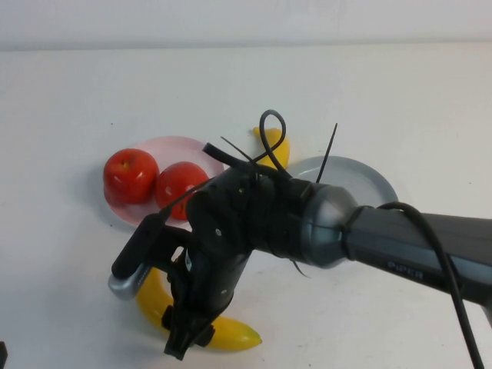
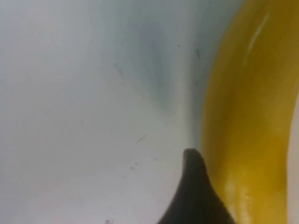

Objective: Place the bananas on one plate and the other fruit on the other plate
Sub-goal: Put another type of fruit in the right plate

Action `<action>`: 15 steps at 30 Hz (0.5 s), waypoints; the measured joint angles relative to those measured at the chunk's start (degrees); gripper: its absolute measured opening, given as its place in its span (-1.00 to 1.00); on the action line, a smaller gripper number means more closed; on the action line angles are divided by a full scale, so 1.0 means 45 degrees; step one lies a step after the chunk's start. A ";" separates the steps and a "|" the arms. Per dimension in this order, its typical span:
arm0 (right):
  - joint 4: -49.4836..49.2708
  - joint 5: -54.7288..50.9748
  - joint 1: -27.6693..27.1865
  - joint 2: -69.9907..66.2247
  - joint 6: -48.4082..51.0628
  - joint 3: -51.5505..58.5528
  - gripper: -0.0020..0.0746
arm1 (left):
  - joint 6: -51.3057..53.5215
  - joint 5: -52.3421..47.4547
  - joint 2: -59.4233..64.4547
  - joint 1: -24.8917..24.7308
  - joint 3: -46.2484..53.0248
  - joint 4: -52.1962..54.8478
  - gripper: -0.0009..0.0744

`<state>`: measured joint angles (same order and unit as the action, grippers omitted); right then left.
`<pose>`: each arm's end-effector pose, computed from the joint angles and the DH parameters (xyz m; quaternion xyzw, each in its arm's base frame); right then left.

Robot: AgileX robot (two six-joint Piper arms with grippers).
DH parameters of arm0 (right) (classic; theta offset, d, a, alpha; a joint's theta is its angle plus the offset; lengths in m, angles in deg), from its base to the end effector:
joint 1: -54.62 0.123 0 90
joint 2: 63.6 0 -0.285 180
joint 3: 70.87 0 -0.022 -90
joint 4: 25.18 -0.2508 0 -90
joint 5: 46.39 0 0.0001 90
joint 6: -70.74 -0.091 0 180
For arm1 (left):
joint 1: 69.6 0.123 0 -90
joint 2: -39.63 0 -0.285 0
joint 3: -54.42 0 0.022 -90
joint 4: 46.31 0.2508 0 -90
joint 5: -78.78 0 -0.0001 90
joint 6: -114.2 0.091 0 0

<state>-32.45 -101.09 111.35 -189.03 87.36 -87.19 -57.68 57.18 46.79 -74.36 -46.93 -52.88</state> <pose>0.2307 0.3688 0.2071 -0.5669 0.8098 0.1012 0.1127 0.0520 -0.0082 0.1717 0.0600 0.8030 -0.0312 0.5921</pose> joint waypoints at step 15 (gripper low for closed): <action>0.0303 0.0101 -0.0024 -0.0562 0.0601 -0.0063 -0.14 | 0.0000 0.0000 0.0000 0.0000 0.0000 0.0000 -0.98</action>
<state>-31.09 -100.64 111.25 -191.56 90.06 -87.47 -57.68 57.18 46.79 -74.36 -46.93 -52.88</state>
